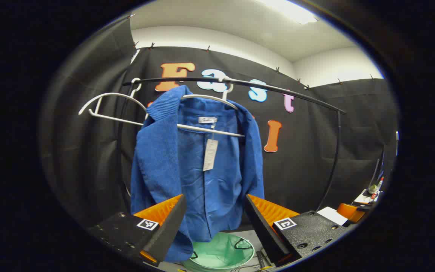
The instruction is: Grasp the clothes on the hanger with both hands and then place them into the laundry hamper below.
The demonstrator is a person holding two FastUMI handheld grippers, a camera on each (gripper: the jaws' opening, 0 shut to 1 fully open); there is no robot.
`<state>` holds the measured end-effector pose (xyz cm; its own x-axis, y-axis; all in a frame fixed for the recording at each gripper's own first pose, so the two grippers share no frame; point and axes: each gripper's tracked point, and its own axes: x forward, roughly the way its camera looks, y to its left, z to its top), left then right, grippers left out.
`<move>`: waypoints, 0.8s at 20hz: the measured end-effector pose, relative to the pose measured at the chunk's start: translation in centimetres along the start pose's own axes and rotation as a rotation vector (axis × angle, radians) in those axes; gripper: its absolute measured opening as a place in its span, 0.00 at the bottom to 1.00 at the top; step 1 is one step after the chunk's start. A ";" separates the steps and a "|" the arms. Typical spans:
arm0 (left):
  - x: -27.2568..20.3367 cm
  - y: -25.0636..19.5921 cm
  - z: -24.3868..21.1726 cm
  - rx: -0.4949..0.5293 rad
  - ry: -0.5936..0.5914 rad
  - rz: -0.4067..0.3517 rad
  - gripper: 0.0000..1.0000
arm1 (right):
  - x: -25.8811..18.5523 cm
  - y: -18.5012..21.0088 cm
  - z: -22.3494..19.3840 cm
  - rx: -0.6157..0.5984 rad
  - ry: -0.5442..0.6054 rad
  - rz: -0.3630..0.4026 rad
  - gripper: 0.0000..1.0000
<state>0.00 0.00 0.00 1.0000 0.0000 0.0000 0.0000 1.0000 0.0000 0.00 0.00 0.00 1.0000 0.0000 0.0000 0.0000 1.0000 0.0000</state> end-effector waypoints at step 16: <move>-0.5 10.0 -1.8 0.022 0.049 0.160 0.96 | 6.5 14.2 -14.1 -0.194 0.241 0.252 0.98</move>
<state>-0.47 9.98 -1.78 0.9860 0.1597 -0.0471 -0.1587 0.9870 0.0256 6.52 14.18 -14.12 0.9401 0.2219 -0.2588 -0.2681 0.9501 -0.1594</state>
